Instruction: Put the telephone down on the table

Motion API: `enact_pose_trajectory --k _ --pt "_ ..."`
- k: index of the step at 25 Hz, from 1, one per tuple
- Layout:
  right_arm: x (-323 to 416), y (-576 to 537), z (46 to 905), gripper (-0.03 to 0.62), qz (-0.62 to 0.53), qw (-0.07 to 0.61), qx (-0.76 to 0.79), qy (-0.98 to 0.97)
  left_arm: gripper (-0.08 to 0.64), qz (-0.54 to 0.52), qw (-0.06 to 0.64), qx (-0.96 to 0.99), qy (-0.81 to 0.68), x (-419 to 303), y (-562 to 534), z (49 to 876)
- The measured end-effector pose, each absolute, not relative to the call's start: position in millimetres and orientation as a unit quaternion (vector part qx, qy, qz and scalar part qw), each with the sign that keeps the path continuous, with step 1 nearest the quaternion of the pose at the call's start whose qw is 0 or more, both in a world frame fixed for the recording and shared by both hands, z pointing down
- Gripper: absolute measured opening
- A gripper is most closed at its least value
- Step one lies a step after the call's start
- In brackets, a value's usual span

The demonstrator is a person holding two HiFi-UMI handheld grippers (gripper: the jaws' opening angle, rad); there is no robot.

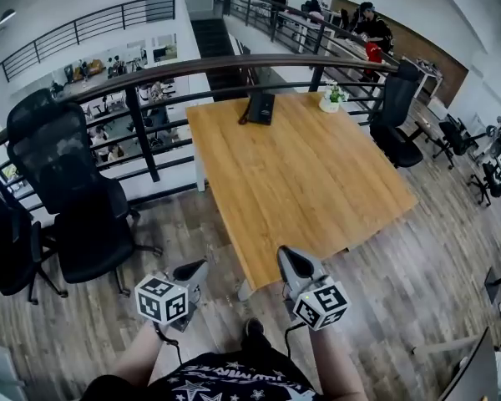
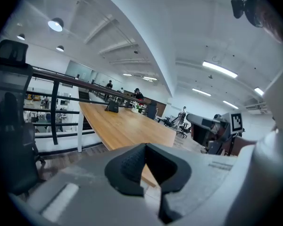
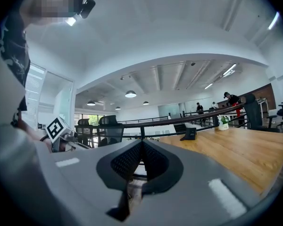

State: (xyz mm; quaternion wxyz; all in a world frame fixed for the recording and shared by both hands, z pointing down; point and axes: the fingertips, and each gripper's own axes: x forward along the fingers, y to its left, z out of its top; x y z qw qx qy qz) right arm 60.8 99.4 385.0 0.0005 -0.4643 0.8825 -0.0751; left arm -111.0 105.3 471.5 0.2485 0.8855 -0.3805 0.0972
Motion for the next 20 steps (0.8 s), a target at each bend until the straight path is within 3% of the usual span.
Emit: enact_pose_trajectory --k 20 --pt "4 204 408 0.002 -0.076 -0.033 -0.481 0.873 0.002 0.126 0.248 0.884 -0.376 -177 226 512"
